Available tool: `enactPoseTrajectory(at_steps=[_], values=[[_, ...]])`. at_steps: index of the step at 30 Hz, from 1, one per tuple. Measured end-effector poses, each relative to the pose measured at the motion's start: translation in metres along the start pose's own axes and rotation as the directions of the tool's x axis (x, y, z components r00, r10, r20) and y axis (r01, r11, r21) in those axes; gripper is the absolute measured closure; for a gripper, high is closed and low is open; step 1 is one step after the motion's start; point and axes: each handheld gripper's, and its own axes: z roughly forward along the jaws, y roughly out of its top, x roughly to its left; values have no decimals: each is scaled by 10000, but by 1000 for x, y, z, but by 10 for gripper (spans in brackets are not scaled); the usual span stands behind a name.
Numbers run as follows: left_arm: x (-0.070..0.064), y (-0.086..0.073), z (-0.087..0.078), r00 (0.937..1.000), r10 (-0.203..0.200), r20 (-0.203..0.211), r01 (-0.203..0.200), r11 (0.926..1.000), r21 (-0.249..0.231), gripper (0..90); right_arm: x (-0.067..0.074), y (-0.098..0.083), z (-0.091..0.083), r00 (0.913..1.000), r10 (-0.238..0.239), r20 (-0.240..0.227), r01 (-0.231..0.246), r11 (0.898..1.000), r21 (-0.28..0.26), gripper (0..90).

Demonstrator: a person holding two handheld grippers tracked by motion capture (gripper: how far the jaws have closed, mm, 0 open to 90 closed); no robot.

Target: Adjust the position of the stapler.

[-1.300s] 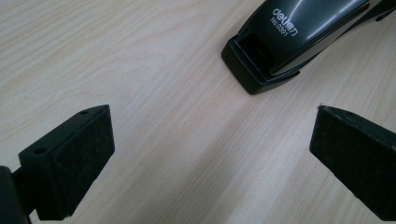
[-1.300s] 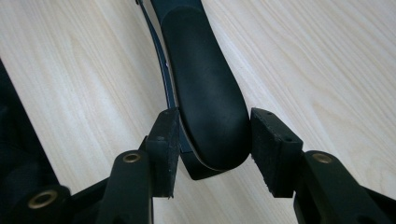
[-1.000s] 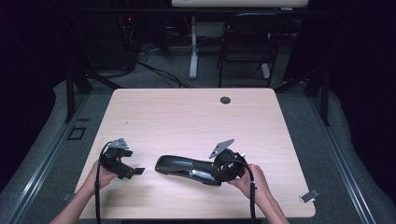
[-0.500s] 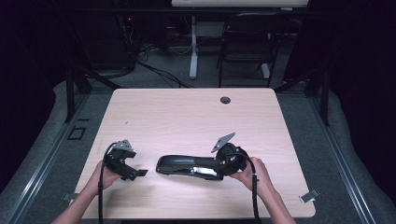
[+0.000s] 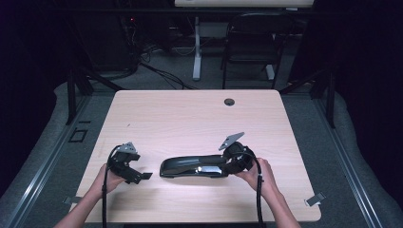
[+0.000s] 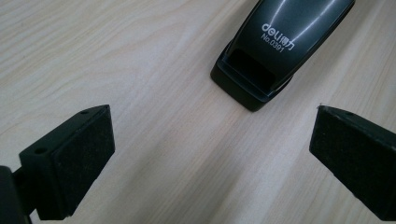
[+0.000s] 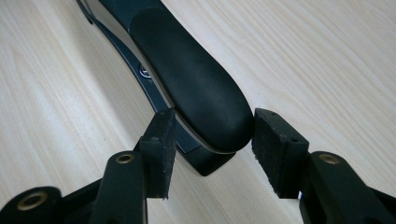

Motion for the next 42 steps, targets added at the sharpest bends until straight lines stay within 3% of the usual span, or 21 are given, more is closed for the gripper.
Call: enactPoseTrajectory(at_steps=[9, 10, 11, 18, 21, 26, 36, 42], values=[[-8, 1, 7, 9999, 88, 131, -88, 10000, 23, 0, -2, -3, 3, 9999, 130, 77, -131, 9999, 38, 508], [-10, 2, 7, 9999, 156, -10, -156, 9999, 42, 0, -3, -4, 4, 9998, 189, 53, -189, 9998, -7, 510], [-10, 3, 8, 9997, 193, 136, -194, 9998, 23, 0, -3, -4, 4, 9998, 197, 56, -197, 9998, -21, 510], [-10, 3, 10, 9999, 61, 143, -61, 10000, -41, 2, -9, -1, 3, 9985, 400, 373, -390, 9989, -279, 521], [-11, 4, 10, 9999, 8, 162, -6, 10000, -85, 4, -12, -2, 3, 9949, 705, 721, -678, 9969, -390, 596], [-12, 5, 11, 9998, 59, 175, -59, 10000, -21, 5, -15, -5, 0, 9927, 1077, 536, -1044, 9926, -618, 633], [-11, 5, 8, 9999, 52, 148, -50, 9999, -114, 5, -13, -6, 2, 9878, 1495, 431, -1458, 9862, -789, 587], [-9, 4, 5, 9999, 33, 106, -30, 9997, -226, 0, -6, -8, 6, 9816, 1813, 604, -1772, 9818, -687, 465]])
